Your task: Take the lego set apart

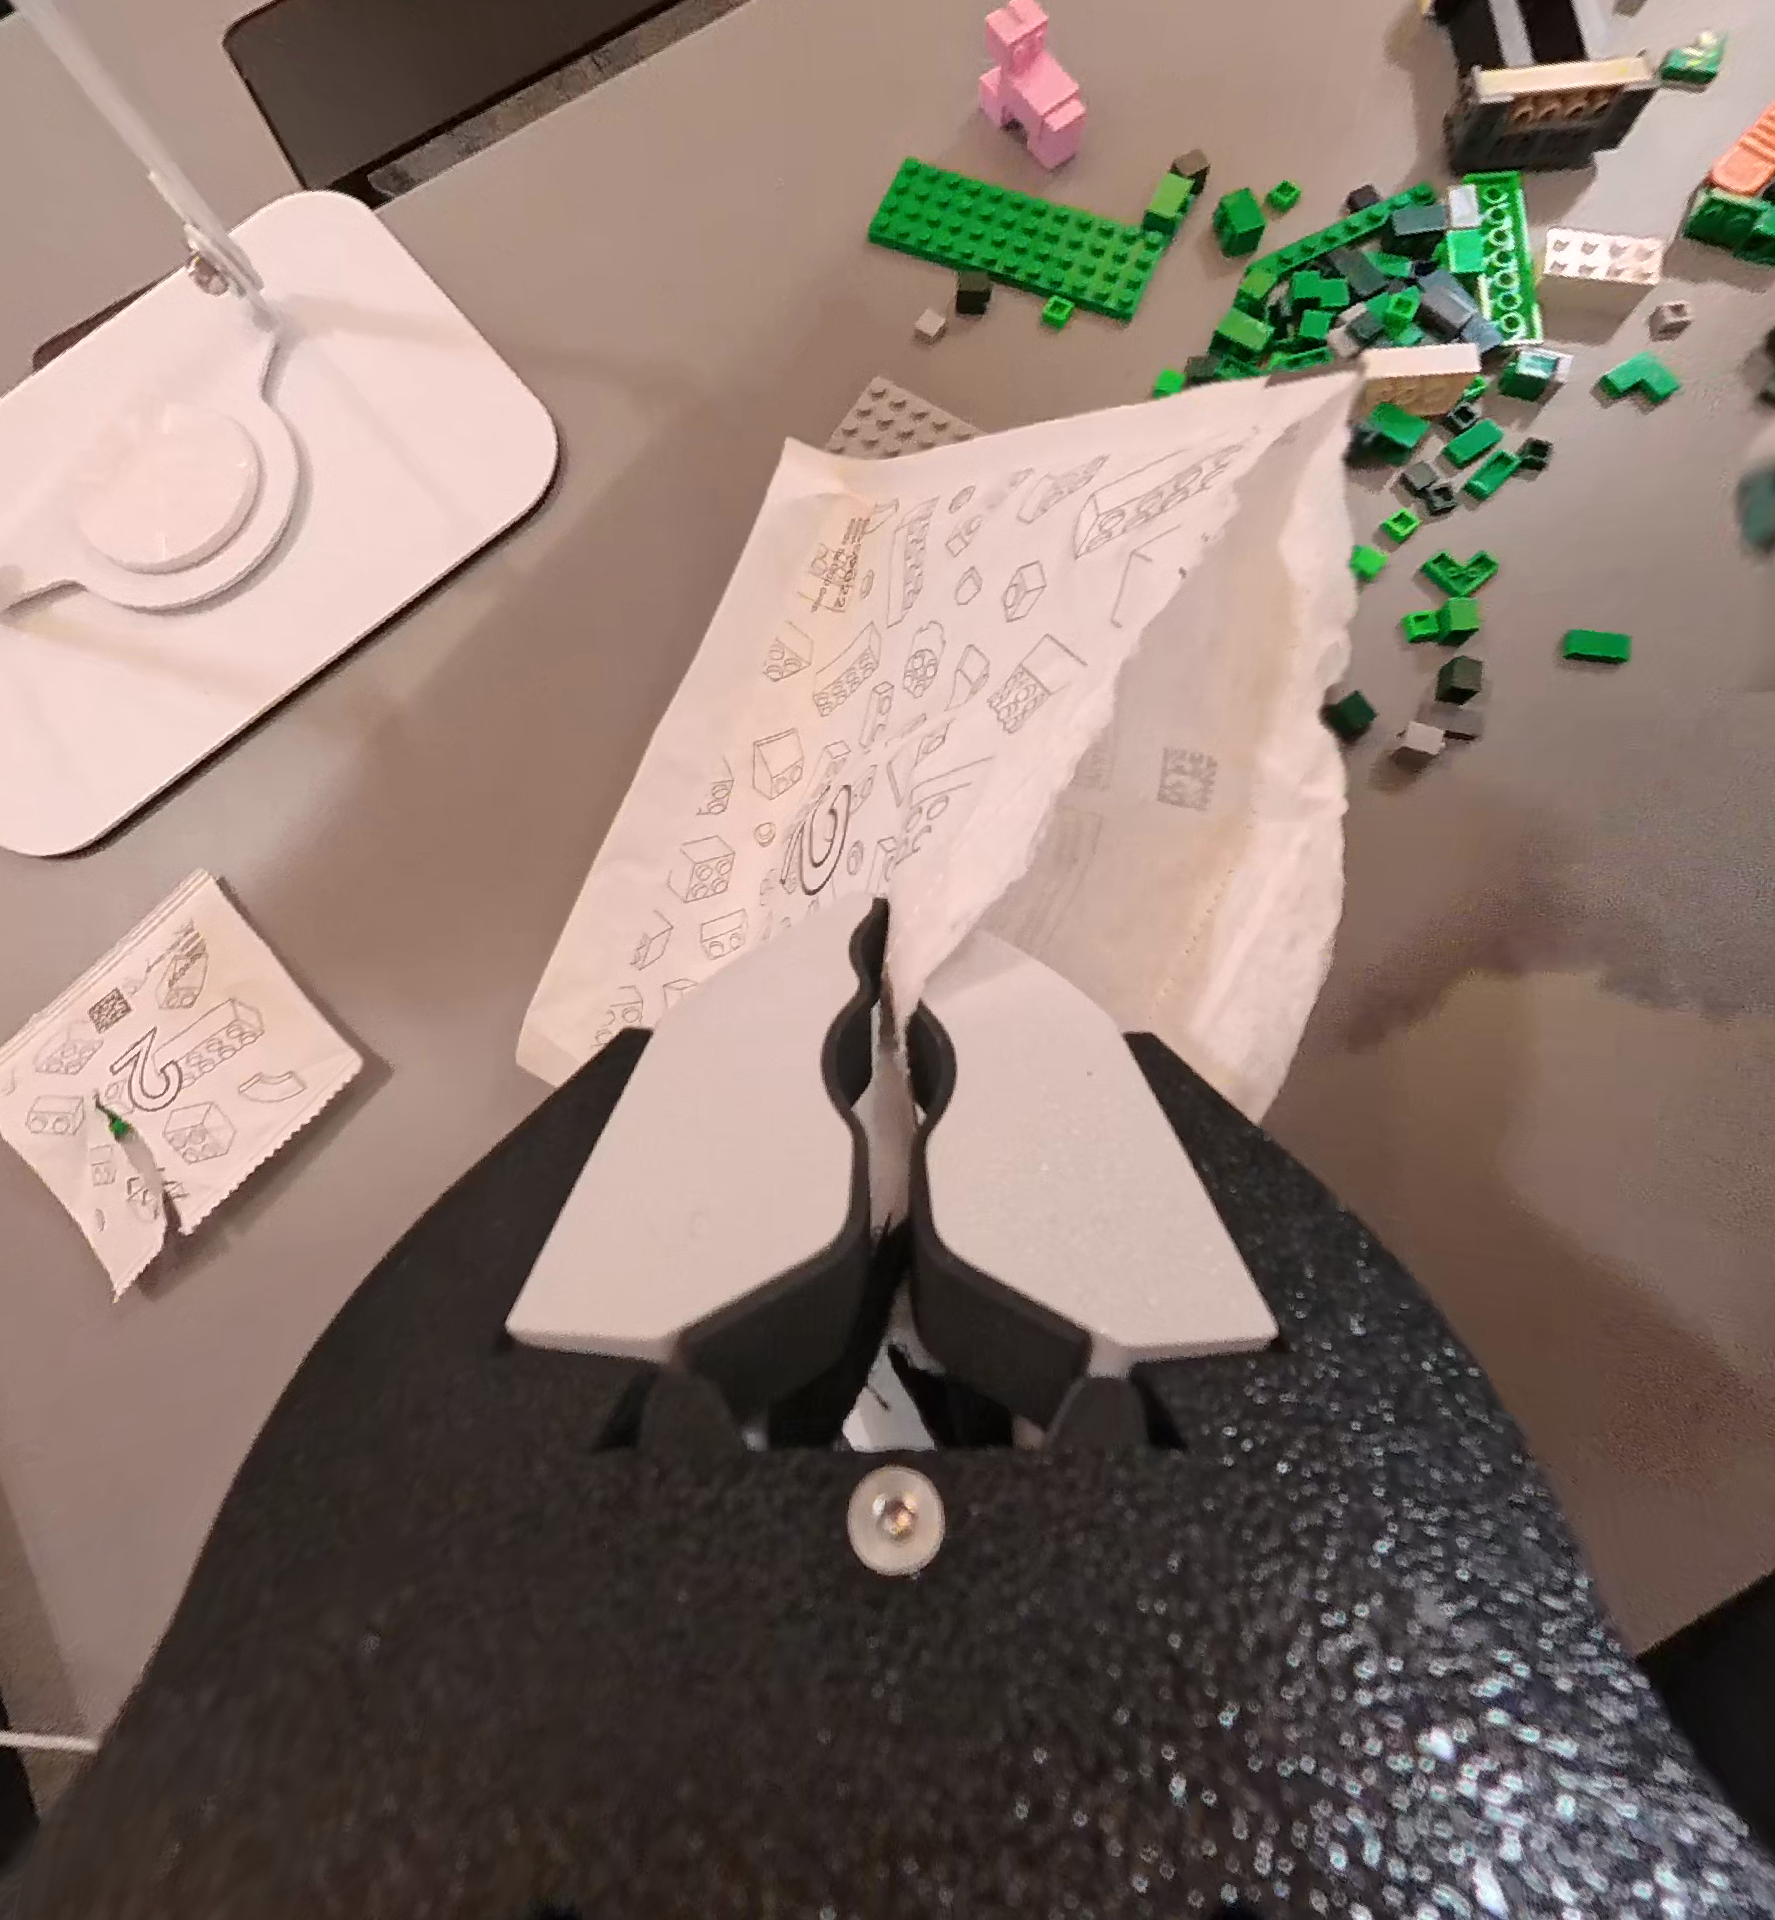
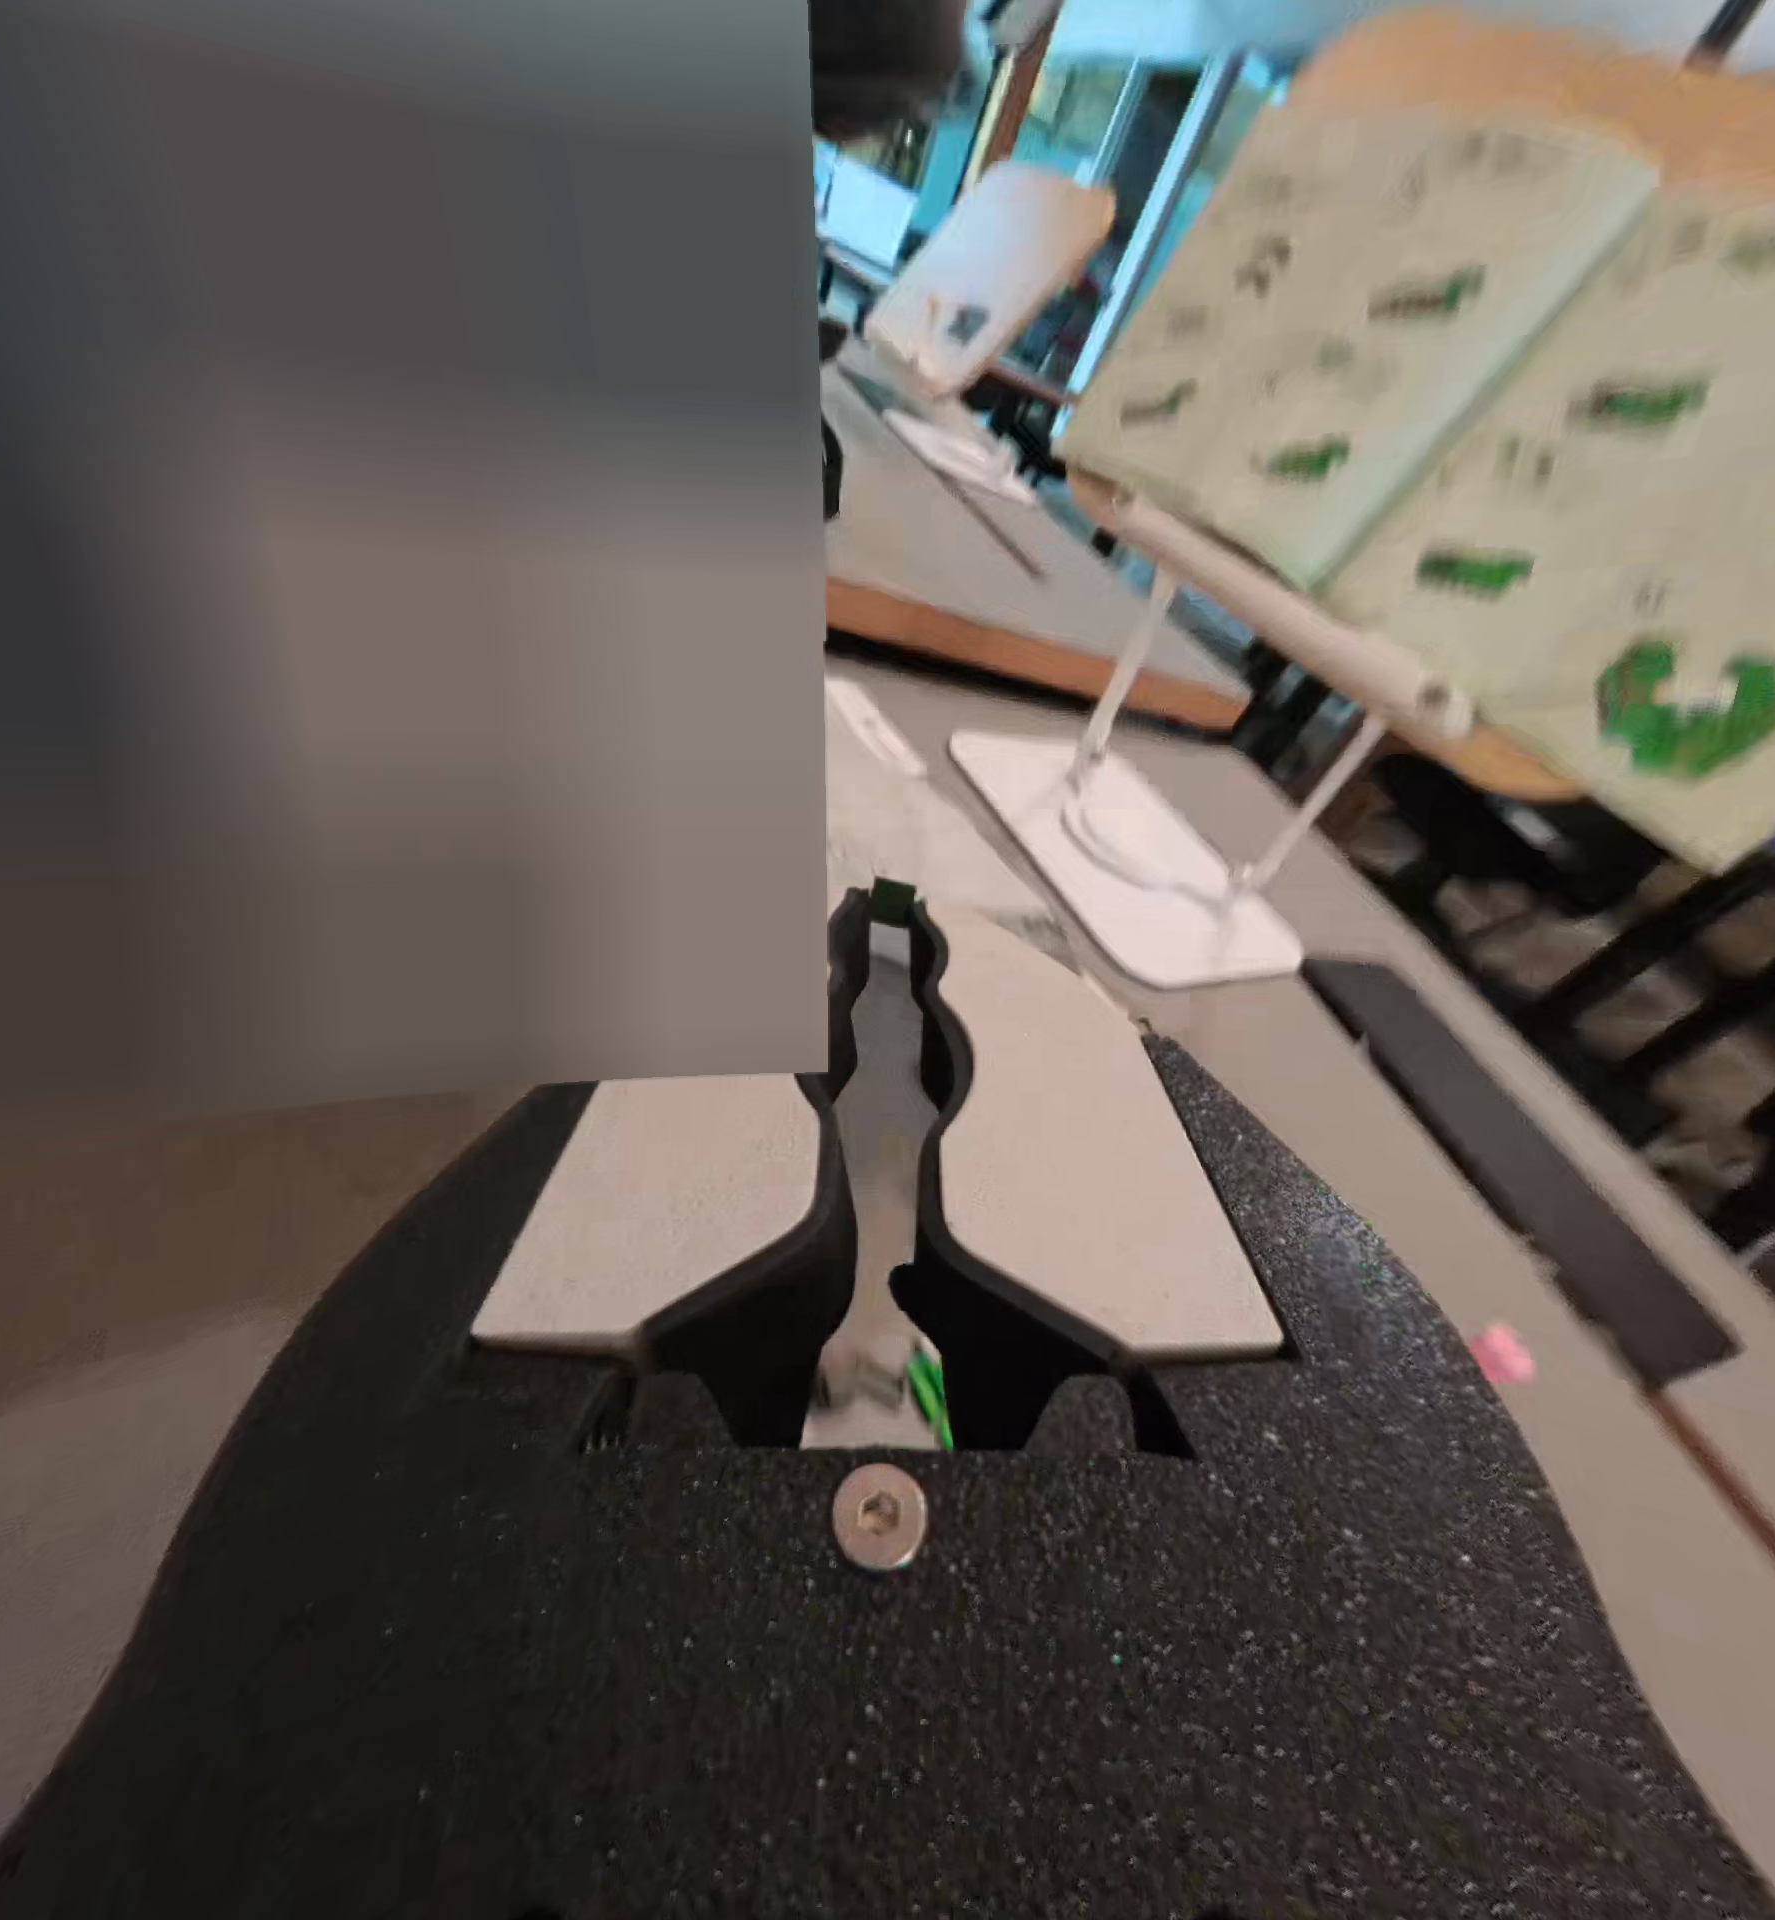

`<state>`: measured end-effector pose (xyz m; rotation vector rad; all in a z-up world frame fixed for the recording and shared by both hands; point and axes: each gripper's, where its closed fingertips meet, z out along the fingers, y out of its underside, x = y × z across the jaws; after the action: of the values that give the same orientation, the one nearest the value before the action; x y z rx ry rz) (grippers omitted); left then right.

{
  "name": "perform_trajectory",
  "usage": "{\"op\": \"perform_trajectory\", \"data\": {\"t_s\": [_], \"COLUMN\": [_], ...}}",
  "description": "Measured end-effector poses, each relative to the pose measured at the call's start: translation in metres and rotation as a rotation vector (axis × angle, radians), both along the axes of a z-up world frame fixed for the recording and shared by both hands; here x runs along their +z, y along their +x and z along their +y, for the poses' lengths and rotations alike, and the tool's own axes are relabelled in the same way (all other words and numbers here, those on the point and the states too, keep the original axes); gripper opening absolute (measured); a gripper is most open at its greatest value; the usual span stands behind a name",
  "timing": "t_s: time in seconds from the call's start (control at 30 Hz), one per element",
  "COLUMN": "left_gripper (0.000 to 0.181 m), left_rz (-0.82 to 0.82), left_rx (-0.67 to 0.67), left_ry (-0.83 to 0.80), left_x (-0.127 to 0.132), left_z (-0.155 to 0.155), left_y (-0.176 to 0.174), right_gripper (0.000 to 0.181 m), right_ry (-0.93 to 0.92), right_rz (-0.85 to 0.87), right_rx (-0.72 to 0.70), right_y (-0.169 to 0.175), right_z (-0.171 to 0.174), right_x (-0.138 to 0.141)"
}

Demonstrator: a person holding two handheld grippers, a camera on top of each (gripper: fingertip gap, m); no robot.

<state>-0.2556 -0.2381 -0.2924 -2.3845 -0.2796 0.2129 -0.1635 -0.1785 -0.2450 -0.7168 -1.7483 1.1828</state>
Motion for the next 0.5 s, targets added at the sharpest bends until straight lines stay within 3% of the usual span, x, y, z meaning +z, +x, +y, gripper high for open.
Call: {"op": "perform_trajectory", "data": {"t_s": [0.03, 0.2, 0.5], "left_gripper": [0.000, 0.000, 0.000], "left_rz": [-0.001, -0.004, 0.003], "left_rx": [-0.008, -0.045, -0.056], "left_ry": [-0.003, 0.002, 0.008], "left_x": [-0.001, 0.001, 0.005], "left_z": [0.001, 0.006, 0.007], "left_y": [0.002, 0.012, 0.016], "right_gripper": [0.006, 0.007, 0.020], "right_ry": [0.040, 0.267, 0.059], "right_rz": [0.042, 0.070, 0.059], "right_rx": [-0.008, -0.128, -0.091], "right_y": [-0.005, -0.026, -0.027], "right_z": [-0.015, -0.042, -0.045], "right_x": [0.003, -0.012, -0.010]}}
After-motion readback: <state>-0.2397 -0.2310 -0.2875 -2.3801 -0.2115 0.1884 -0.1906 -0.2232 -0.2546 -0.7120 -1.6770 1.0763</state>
